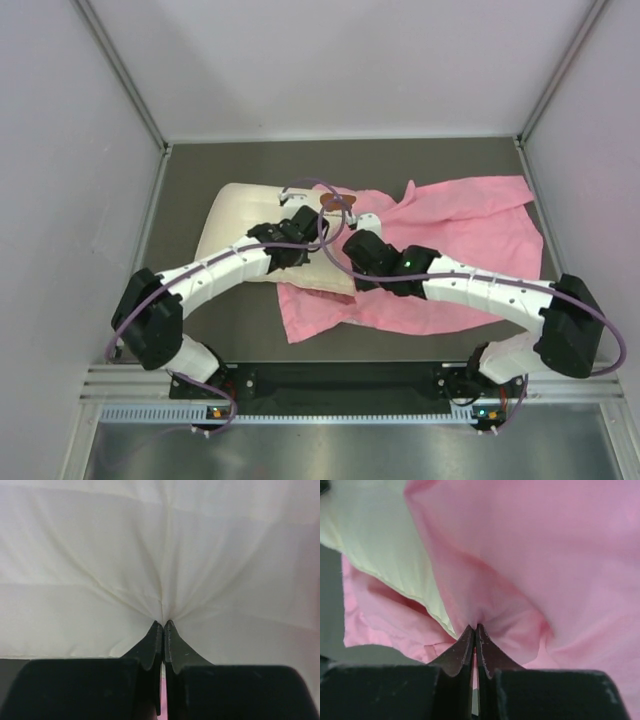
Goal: Put the pillow into the pillowcase
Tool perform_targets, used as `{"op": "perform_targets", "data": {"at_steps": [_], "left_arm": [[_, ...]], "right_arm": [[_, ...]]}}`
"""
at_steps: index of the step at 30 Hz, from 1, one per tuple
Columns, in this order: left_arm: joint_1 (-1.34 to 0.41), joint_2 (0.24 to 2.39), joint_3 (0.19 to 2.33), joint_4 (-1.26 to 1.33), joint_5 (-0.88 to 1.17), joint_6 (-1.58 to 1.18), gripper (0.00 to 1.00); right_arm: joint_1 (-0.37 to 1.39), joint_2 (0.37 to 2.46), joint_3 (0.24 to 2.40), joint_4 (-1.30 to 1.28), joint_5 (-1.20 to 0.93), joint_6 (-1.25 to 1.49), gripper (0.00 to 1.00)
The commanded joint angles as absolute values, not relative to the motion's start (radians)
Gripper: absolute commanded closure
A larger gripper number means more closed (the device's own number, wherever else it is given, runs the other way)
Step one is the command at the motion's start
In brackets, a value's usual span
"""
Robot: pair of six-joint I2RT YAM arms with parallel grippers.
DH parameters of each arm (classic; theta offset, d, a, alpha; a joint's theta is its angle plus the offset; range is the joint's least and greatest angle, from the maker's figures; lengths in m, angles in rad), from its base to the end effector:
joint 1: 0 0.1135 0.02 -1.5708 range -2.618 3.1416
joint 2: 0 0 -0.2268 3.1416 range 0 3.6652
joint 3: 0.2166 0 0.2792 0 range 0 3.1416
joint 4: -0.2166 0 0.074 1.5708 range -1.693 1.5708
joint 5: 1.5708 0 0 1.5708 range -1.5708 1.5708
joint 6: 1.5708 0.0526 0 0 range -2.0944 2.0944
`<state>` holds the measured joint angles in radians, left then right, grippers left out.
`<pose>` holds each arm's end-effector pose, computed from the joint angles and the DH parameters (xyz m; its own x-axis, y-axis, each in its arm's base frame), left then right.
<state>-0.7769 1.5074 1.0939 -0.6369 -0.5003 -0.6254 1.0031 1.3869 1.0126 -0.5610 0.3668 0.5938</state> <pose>0.2596 -0.2198 0.1810 -0.7621 0.0290 -0.6468 -0.0014 0.9989 0.0463 0.1919 0.2658 0.1936 -0.7350 -0.1811 -0.6535 -0.3153 0.9444 0.0929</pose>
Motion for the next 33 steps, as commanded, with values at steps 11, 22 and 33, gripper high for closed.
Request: {"op": "perform_targets", "data": {"at_steps": [11, 22, 33], "left_arm": [[-0.807, 1.417, 1.135, -0.551, -0.397, -0.661, 1.00], [-0.857, 1.262, 1.079, -0.511, -0.276, -0.677, 1.00], [-0.853, 1.183, 0.972, -0.613, -0.336, -0.654, 0.31]], "right_arm": [[1.098, 1.508, 1.183, -0.310, 0.104, 0.626, 1.00], [1.009, 1.450, 1.060, -0.204, -0.021, 0.649, 0.94], [0.842, 1.216, 1.012, -0.376, 0.024, 0.591, 0.61]]}}
